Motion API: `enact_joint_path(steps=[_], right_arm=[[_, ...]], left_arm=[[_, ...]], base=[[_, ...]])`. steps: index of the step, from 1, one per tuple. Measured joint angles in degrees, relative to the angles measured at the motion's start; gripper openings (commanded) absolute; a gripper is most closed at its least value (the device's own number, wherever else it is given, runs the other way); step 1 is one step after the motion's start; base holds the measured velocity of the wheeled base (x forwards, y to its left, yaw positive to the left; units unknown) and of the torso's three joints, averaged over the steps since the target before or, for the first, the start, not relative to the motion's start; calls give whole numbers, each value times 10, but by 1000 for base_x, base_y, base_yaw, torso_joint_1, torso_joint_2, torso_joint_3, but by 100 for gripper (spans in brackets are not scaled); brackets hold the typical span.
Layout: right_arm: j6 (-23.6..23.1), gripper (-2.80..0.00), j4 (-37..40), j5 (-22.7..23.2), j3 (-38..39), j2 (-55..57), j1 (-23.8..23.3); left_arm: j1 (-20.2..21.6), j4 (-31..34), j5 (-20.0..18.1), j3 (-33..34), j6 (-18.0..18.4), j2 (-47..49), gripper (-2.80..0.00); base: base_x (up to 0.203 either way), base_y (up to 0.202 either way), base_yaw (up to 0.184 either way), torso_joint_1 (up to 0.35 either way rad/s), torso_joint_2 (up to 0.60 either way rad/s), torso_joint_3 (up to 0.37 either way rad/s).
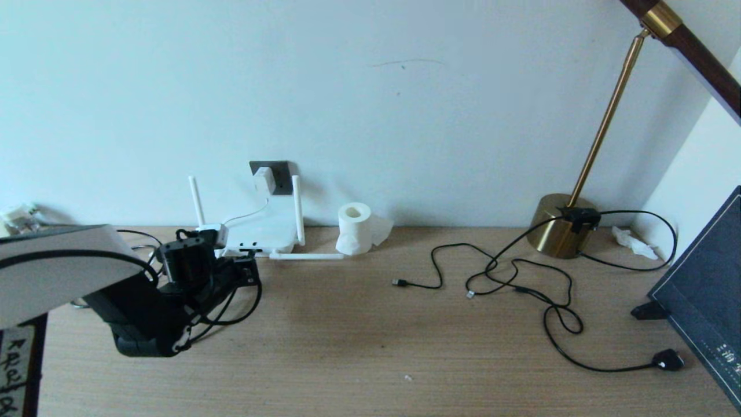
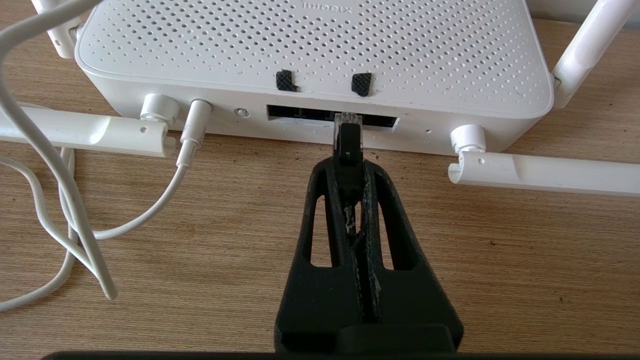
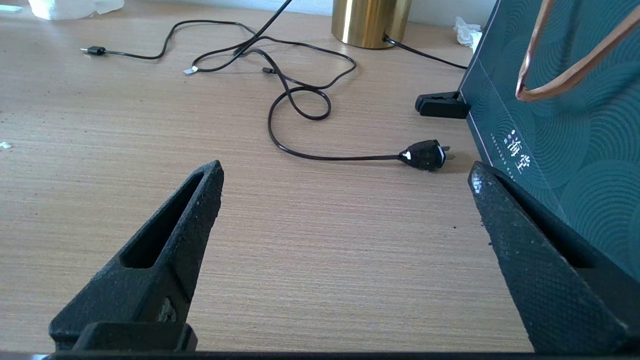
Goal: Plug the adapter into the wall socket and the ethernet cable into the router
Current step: Plug cable into router interface
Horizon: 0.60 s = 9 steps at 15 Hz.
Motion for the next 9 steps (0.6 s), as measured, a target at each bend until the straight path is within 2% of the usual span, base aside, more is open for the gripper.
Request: enact_joint_path(steps=[9], right_arm=[[0,0,0,0,0,0,0]], left_arm=[[-1,-3,1,10,2,-3,-280]], base=[[0,0,0,0,0,0]])
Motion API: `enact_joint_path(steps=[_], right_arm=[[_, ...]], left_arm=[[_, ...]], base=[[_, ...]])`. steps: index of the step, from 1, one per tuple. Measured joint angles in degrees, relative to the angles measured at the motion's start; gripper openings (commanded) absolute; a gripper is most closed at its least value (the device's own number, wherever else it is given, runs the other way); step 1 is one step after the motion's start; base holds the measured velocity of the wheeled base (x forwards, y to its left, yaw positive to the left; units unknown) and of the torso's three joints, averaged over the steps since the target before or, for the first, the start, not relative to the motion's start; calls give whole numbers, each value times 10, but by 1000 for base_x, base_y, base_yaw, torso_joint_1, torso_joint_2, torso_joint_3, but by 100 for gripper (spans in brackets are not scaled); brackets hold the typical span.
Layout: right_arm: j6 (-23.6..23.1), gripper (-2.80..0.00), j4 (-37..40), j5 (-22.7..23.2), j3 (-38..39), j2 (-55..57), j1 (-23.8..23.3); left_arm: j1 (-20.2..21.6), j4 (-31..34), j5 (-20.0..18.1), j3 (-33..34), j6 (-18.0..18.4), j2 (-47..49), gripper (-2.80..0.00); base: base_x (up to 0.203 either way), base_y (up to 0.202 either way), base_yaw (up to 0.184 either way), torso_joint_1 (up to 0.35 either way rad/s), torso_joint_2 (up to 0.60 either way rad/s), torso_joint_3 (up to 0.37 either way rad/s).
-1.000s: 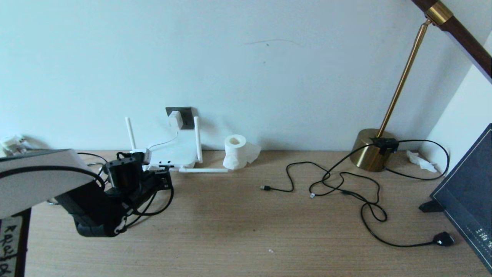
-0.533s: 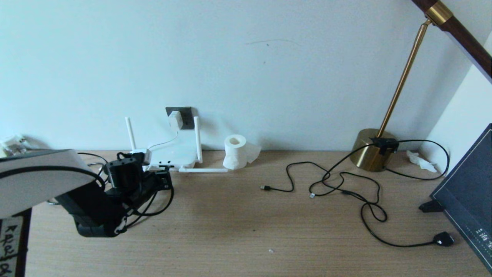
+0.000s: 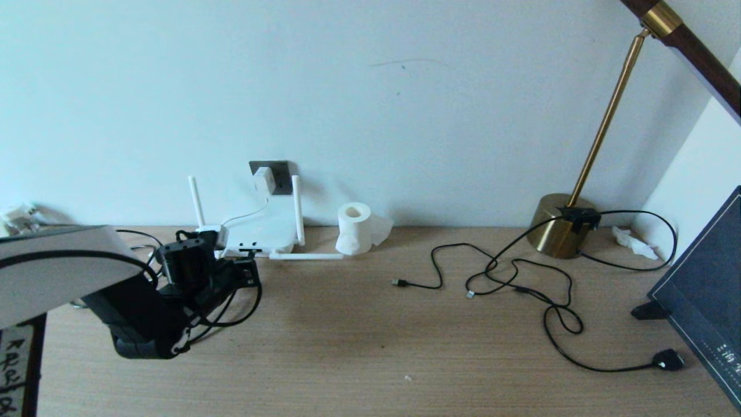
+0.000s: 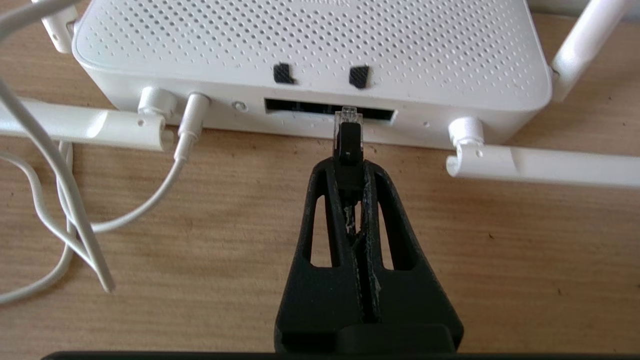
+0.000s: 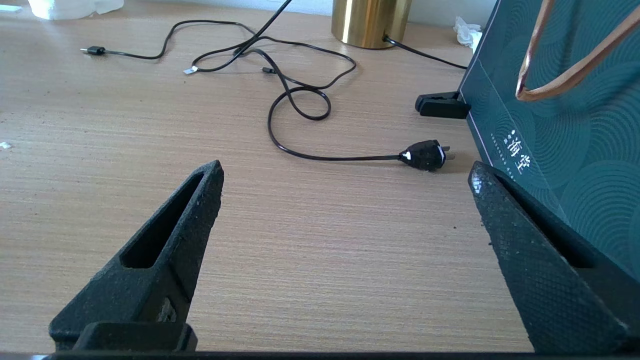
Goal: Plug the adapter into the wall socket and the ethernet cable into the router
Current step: Plug cable into router interface
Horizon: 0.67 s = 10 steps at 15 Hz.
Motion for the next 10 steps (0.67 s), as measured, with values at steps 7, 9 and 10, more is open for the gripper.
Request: enact_joint_path(steps=[7,9,10], right_arm=[[0,0,0,0,0,0,0],[0,0,0,0,0,0,0],[0,0,0,0,0,0,0]], left_arm=[[-3,0,0,14,1,-10,-280],[-3,-1,0,18,1,-13,-280],[-3,-2,1,18,1,-15,-280]], base=[[0,0,0,0,0,0],[0,0,0,0,0,0],[0,0,0,0,0,0]])
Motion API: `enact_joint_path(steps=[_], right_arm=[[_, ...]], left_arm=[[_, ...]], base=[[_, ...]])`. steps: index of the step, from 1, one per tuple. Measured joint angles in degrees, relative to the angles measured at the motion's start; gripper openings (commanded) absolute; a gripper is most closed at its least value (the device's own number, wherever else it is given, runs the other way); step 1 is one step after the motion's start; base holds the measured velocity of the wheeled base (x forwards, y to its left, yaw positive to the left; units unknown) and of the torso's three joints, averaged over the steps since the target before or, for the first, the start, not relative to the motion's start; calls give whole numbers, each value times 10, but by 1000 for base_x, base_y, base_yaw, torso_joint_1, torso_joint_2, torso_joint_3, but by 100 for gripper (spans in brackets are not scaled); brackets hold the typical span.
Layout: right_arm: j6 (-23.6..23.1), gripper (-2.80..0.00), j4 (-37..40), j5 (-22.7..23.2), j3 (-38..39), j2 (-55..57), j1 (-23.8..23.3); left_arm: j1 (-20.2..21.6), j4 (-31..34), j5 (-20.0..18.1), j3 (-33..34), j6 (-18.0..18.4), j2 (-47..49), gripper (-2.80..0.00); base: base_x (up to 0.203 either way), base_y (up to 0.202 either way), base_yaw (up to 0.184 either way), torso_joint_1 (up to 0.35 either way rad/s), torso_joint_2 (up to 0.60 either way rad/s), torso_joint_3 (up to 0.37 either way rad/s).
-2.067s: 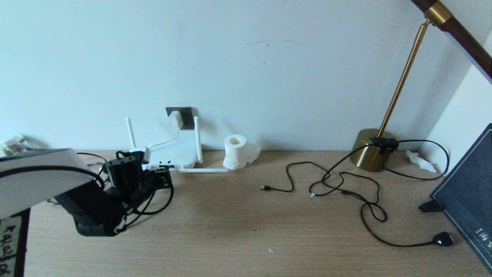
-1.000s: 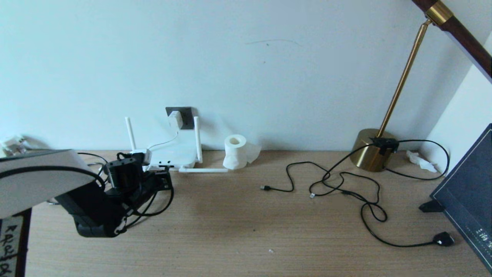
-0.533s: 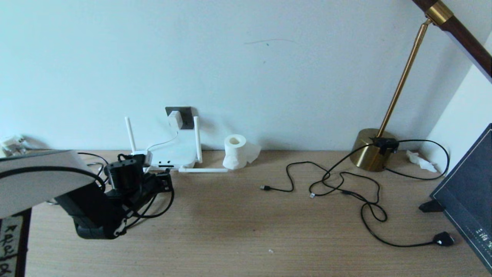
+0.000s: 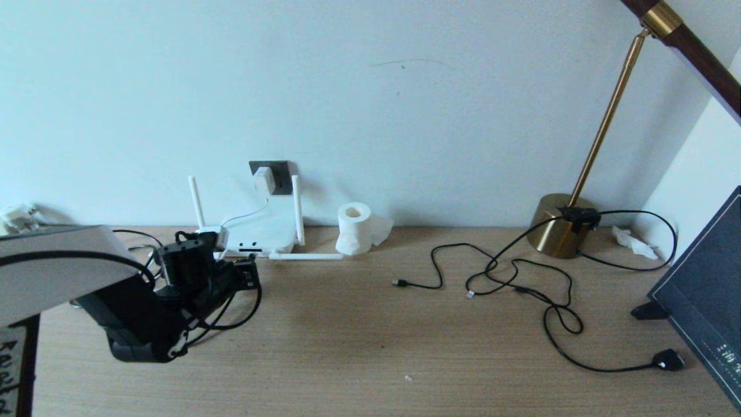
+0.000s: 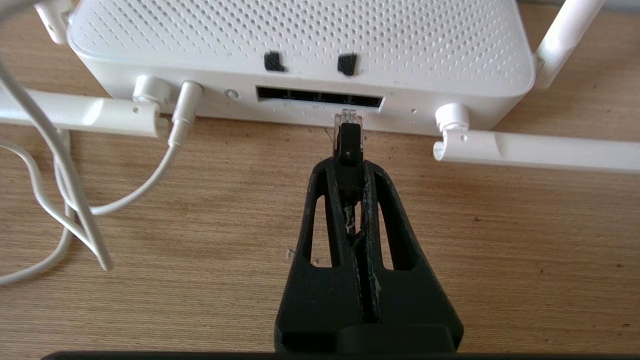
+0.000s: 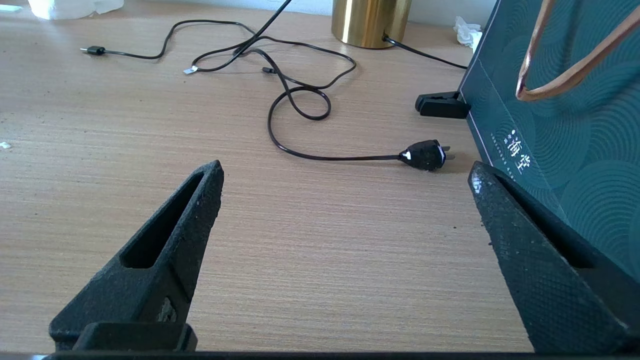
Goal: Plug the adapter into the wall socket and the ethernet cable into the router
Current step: Plug cable into router interface
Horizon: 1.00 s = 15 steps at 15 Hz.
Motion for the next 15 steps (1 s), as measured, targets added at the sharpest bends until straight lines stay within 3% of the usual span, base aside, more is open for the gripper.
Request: enact_joint_path(steps=[15], right_arm=[[0,0,0,0,0,0,0]], left_arm=[[2,-2,0,5,1,-11,-280]], base=[[0,0,0,0,0,0]])
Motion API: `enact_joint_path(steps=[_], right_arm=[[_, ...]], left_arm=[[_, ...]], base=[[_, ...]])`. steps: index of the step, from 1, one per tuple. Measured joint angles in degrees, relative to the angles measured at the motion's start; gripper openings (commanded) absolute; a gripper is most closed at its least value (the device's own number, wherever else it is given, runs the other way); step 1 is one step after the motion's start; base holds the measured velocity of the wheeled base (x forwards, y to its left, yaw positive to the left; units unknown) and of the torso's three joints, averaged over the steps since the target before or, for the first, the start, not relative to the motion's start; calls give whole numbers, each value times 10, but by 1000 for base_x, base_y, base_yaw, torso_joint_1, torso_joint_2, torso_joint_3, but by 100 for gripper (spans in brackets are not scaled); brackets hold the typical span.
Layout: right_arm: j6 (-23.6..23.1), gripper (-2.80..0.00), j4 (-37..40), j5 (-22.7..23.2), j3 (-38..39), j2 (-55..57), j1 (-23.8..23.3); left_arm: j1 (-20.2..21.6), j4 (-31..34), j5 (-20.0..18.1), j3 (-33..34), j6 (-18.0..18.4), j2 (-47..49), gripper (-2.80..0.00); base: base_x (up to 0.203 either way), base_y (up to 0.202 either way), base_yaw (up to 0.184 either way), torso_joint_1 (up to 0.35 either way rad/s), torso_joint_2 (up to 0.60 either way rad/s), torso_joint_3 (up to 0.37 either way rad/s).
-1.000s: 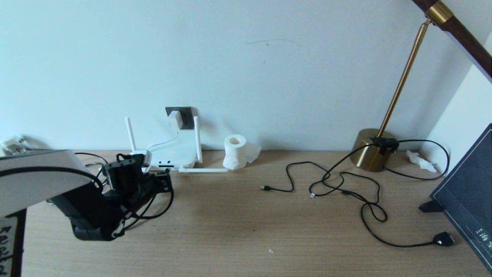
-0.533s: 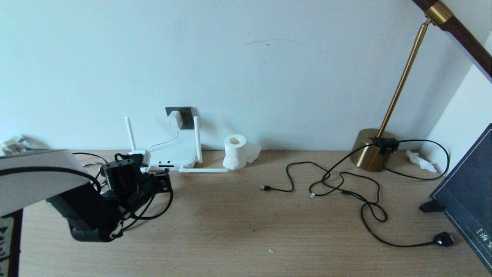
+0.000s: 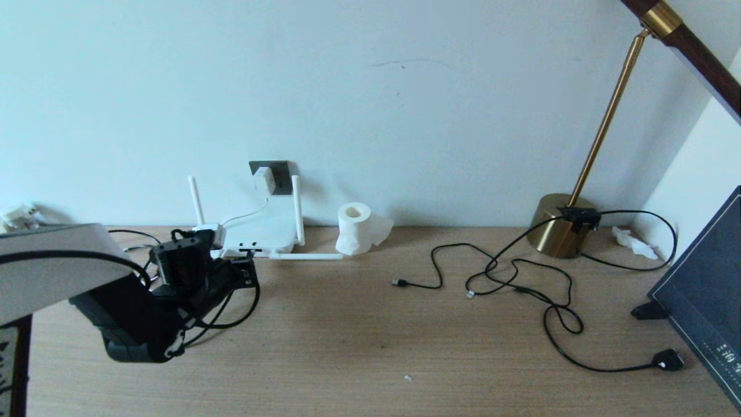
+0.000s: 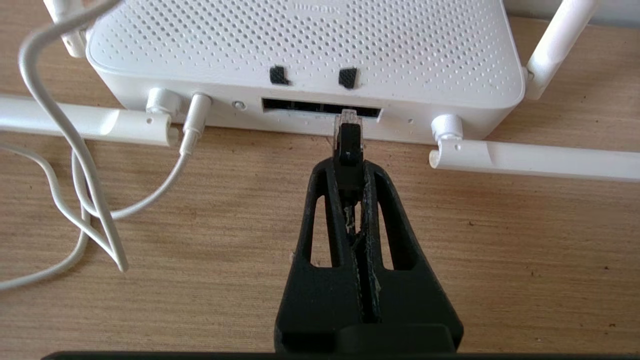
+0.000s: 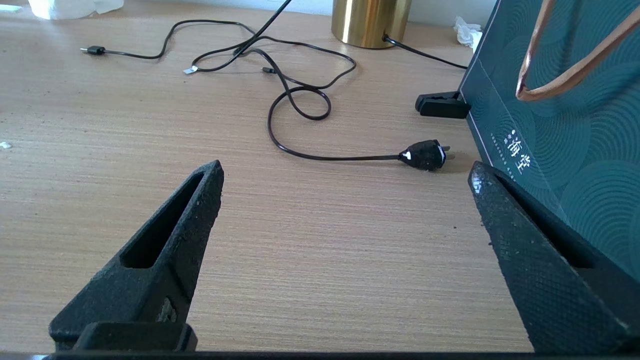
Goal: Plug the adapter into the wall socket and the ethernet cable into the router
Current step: Plug cable into router interface
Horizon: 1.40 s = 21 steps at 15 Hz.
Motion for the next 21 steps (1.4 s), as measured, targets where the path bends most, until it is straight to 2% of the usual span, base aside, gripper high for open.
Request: enact_joint_path(steps=[21], right_arm=[[0,0,0,0,0,0,0]], left_arm=[[1,4,-12,-33,9,30,-280]], base=[[0,0,0,0,0,0]])
